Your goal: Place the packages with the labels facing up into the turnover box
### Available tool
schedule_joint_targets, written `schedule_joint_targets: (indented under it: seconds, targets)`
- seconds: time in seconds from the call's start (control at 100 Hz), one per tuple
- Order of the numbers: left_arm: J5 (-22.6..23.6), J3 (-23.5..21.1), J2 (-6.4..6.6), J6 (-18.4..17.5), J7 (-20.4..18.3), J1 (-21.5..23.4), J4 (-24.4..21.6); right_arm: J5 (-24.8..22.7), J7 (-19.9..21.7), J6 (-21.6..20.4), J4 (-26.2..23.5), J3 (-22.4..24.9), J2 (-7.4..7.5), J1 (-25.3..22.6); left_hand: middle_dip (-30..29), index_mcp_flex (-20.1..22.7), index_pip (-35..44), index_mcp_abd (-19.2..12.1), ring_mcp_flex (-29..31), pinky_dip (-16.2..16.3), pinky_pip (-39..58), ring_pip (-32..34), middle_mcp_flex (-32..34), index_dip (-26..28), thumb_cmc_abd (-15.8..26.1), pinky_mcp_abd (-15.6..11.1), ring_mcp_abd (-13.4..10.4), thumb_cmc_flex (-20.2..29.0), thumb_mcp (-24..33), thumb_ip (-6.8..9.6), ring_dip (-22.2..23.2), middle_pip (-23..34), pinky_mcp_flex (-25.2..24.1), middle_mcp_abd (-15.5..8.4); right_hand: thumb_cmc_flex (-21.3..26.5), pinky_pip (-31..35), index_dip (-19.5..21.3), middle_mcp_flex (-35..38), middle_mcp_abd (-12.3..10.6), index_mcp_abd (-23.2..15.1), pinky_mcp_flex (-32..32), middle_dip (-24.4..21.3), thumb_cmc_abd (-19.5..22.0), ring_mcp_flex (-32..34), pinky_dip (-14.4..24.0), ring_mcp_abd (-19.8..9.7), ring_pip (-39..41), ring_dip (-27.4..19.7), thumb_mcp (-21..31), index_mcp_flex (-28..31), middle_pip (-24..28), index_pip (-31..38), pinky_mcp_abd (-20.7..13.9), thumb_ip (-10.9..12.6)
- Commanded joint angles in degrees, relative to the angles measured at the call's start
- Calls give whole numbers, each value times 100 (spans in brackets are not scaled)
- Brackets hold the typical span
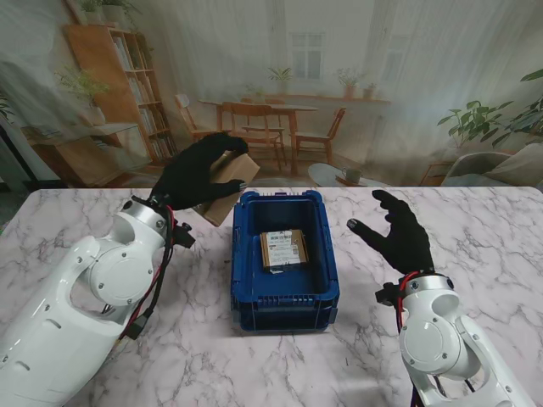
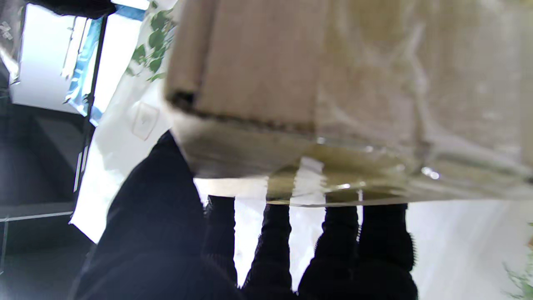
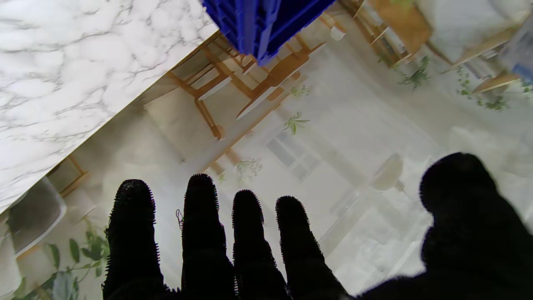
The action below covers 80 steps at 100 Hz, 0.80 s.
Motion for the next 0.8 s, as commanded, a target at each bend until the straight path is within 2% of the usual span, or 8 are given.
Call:
schedule_joint_targets:
  seconds: [0.0, 0.3, 0.47, 0.49, 0.53, 0.71, 0.79]
  targets:
    - [-5, 106, -125, -39, 4, -40, -240, 107, 169, -91, -143, -79, 17, -27, -1, 430, 910, 455, 347, 213, 656, 788, 183, 468, 456, -1913, -605, 1026, 1311, 182, 117, 334, 95, 376, -208, -55, -112, 39, -67, 167, -87, -32, 37, 21, 42, -137, -242, -106, 23, -169, -104, -137, -206, 8]
    - [-138, 443, -205, -213, 275, -119, -590, 661, 678, -288, -188, -321, 79, 153, -11, 401, 947, 456, 346, 214, 628, 788, 159, 510, 465, -1925, -654, 1034, 1260, 147, 103, 365, 87, 353, -502, -161, -86, -98, -78, 77, -134, -76, -22, 16, 26, -167, -319, -130, 42, -85, -176, -198, -216, -58]
    - [-357, 644, -261, -176, 384, -218, -568, 978, 937, -302, -93, -535, 103, 400, -18, 382, 957, 443, 343, 212, 609, 788, 143, 514, 481, -1927, -665, 1044, 1218, 122, 96, 377, 85, 340, -640, -228, -63, -172, -109, 9, -161, -91, -89, 3, 29, -193, -363, -136, 97, -249, -208, -284, -208, -96]
    - [-386, 665, -268, -174, 397, -229, -558, 1013, 962, -301, -90, -565, 105, 423, -19, 382, 959, 444, 344, 212, 606, 788, 141, 515, 480, -1925, -668, 1041, 1210, 118, 95, 378, 86, 341, -742, -285, -30, -175, -113, 11, -151, -99, -151, 19, 66, -203, -402, -131, 290, -246, -219, -367, -203, -132]
    - [-444, 702, -281, -173, 421, -248, -537, 1076, 1000, -295, -84, -620, 106, 467, -22, 381, 966, 443, 342, 210, 599, 784, 136, 519, 478, -1915, -673, 1042, 1195, 110, 91, 379, 87, 339, -784, -302, -25, -193, -130, 17, -158, -104, -215, 15, 84, -204, -414, -127, 348, -314, -228, -425, -202, -151]
    - [-719, 844, -332, -166, 481, -337, -450, 1221, 1010, -282, 37, -851, 88, 675, -29, 369, 983, 435, 339, 210, 583, 779, 121, 526, 505, -1915, -683, 1074, 1169, 101, 81, 385, 82, 328, -948, -378, -122, -282, -148, 57, -168, -176, -445, 41, 121, -226, -441, -130, 519, -585, -309, -751, -174, -217]
    - [-656, 899, -339, -209, 533, -377, -394, 1353, 1028, -289, 78, -921, 78, 744, -29, 351, 996, 432, 343, 212, 580, 787, 108, 534, 510, -1932, -706, 1074, 1142, 89, 82, 393, 83, 323, -976, -387, -119, -467, -148, -44, -169, -209, -519, -10, 129, -225, -475, -140, 554, -643, -373, -783, -165, -235]
